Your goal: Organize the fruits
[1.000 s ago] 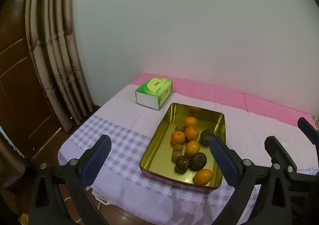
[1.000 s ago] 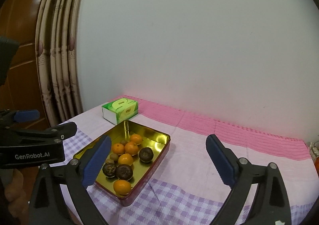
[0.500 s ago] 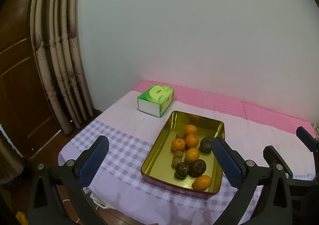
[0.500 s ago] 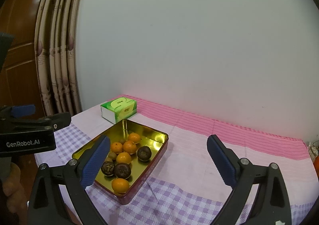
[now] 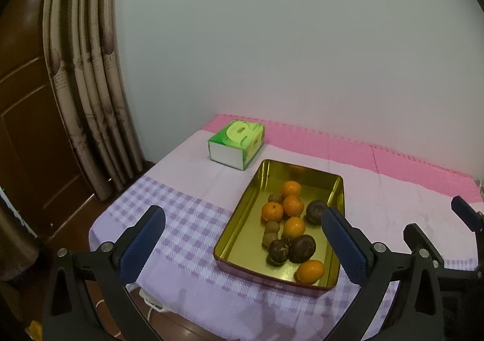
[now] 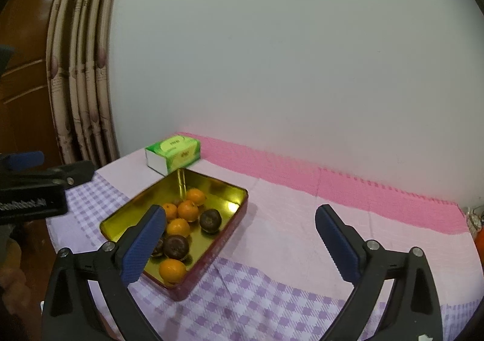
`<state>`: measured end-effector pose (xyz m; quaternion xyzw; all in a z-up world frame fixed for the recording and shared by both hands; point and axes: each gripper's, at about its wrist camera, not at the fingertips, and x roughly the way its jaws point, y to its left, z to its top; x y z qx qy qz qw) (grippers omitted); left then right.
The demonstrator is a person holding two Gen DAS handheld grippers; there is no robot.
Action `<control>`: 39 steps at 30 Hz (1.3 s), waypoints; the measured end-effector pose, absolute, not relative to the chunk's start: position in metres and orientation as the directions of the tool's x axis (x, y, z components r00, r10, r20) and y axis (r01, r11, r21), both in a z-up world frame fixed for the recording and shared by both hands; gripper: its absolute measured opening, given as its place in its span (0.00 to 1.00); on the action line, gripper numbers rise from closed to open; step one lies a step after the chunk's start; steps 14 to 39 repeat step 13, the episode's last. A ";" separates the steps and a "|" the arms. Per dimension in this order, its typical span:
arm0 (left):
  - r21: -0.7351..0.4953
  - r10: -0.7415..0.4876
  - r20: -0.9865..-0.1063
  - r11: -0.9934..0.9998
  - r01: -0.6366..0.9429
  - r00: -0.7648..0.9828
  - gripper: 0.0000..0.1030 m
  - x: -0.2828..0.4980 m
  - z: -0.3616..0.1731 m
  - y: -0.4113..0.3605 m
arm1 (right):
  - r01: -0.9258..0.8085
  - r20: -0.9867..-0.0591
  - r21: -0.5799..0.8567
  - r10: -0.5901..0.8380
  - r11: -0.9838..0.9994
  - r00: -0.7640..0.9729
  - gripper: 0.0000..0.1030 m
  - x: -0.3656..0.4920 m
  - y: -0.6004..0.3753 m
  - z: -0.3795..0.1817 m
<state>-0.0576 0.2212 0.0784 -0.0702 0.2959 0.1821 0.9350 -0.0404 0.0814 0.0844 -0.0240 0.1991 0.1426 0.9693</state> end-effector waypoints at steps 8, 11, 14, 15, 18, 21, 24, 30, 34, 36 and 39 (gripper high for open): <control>-0.010 0.272 -0.646 0.931 -0.365 0.713 0.99 -0.045 0.070 0.216 | -0.200 -0.538 0.008 0.173 0.980 0.825 0.97 0.008 0.015 0.034; 0.021 0.293 -0.647 0.930 -0.367 0.704 0.99 -0.043 0.072 0.208 | -0.124 -0.614 -0.036 0.076 0.992 0.786 0.97 0.036 -0.034 0.004; 0.025 0.293 -0.663 0.928 -0.371 0.689 0.99 -0.041 0.072 0.205 | -0.072 -0.661 -0.077 0.003 0.994 0.750 0.97 0.054 -0.067 -0.017; 0.025 0.293 -0.663 0.928 -0.371 0.689 0.99 -0.041 0.072 0.205 | -0.072 -0.661 -0.077 0.003 0.994 0.750 0.97 0.054 -0.067 -0.017; 0.025 0.293 -0.663 0.928 -0.371 0.689 0.99 -0.041 0.072 0.205 | -0.072 -0.661 -0.077 0.003 0.994 0.750 0.97 0.054 -0.067 -0.017; 0.025 0.293 -0.663 0.928 -0.371 0.689 0.99 -0.041 0.072 0.205 | -0.072 -0.661 -0.077 0.003 0.994 0.750 0.97 0.054 -0.067 -0.017; 0.025 0.293 -0.663 0.928 -0.371 0.689 0.99 -0.041 0.072 0.205 | -0.072 -0.661 -0.077 0.003 0.994 0.750 0.97 0.054 -0.067 -0.017; 0.025 0.293 -0.663 0.928 -0.371 0.689 0.99 -0.041 0.072 0.205 | -0.072 -0.661 -0.077 0.003 0.994 0.750 0.97 0.054 -0.067 -0.017; 0.025 0.293 -0.663 0.928 -0.371 0.689 0.99 -0.041 0.072 0.205 | -0.072 -0.661 -0.077 0.003 0.994 0.750 0.97 0.054 -0.067 -0.017; 0.025 0.293 -0.663 0.928 -0.371 0.689 0.99 -0.041 0.072 0.205 | -0.072 -0.661 -0.077 0.003 0.994 0.750 0.97 0.054 -0.067 -0.017; 0.025 0.293 -0.663 0.928 -0.371 0.689 0.99 -0.041 0.072 0.205 | -0.072 -0.661 -0.077 0.003 0.994 0.750 0.97 0.054 -0.067 -0.017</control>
